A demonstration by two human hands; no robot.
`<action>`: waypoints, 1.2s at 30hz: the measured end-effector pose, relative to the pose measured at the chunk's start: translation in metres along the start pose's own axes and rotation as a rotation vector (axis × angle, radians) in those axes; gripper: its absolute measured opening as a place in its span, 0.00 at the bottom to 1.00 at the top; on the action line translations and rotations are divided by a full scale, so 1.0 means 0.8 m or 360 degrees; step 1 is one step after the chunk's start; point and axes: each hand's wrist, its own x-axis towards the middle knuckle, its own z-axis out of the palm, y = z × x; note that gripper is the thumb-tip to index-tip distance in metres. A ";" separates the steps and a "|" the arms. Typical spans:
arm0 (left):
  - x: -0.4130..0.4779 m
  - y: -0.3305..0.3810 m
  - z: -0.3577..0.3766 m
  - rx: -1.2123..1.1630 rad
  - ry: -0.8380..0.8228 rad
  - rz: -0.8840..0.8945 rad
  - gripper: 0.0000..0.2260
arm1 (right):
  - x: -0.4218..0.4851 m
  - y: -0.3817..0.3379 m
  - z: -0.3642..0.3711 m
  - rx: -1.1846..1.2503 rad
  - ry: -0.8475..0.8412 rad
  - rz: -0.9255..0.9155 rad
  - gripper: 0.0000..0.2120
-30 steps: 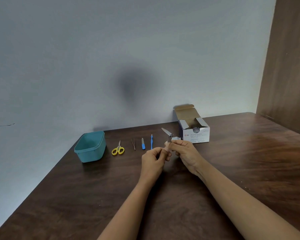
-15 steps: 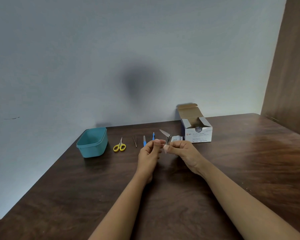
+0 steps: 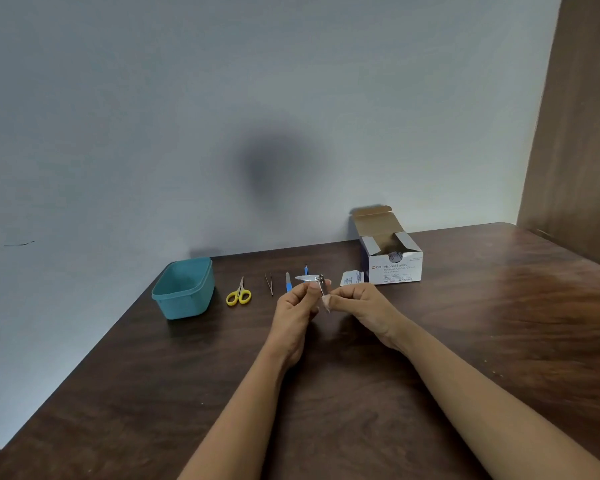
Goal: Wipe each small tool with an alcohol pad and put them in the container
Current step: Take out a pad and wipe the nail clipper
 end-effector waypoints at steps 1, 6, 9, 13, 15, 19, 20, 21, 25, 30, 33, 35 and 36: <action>0.000 0.000 0.000 -0.0002 0.0004 0.0001 0.09 | 0.000 0.000 0.000 0.0004 0.0019 -0.0002 0.08; 0.003 -0.002 -0.003 -0.0039 0.0044 -0.0001 0.09 | 0.002 0.001 0.001 0.0047 0.0003 -0.0013 0.07; 0.002 -0.002 -0.003 -0.0037 0.0049 0.0003 0.11 | 0.001 0.002 0.001 0.0061 -0.0003 -0.0004 0.05; 0.002 -0.001 -0.002 -0.0032 0.0056 -0.0007 0.11 | 0.003 0.004 0.003 0.0068 0.0046 0.0010 0.04; 0.003 -0.002 -0.002 -0.0032 0.0064 -0.0002 0.11 | 0.004 0.005 0.004 0.0089 0.0064 0.0012 0.04; 0.005 -0.004 -0.002 -0.0052 0.0036 0.0000 0.11 | 0.004 0.006 0.001 0.0008 0.0020 0.0013 0.05; 0.004 -0.003 -0.002 -0.0059 0.0026 0.0005 0.11 | 0.004 0.005 0.001 -0.0001 0.0001 0.0016 0.06; 0.004 -0.003 -0.002 -0.0064 0.0022 0.0009 0.11 | 0.003 0.004 0.001 0.0006 -0.0019 0.0016 0.06; 0.004 -0.003 -0.001 -0.0036 0.0012 0.0011 0.12 | 0.002 0.002 -0.001 0.0060 -0.0039 0.0010 0.05; 0.004 -0.005 -0.002 0.0001 0.0006 0.0015 0.11 | 0.003 0.004 0.005 0.0053 0.0088 0.0022 0.06; 0.004 -0.003 -0.002 -0.0026 0.0041 0.0015 0.10 | 0.005 0.005 0.006 0.0047 0.0111 0.0004 0.07; 0.004 -0.002 -0.002 -0.0027 0.0059 0.0004 0.09 | 0.006 0.005 0.004 0.0073 0.0098 0.0018 0.07; 0.004 -0.002 -0.001 -0.0029 0.0071 0.0002 0.09 | 0.005 0.005 0.004 0.0076 0.0086 0.0029 0.07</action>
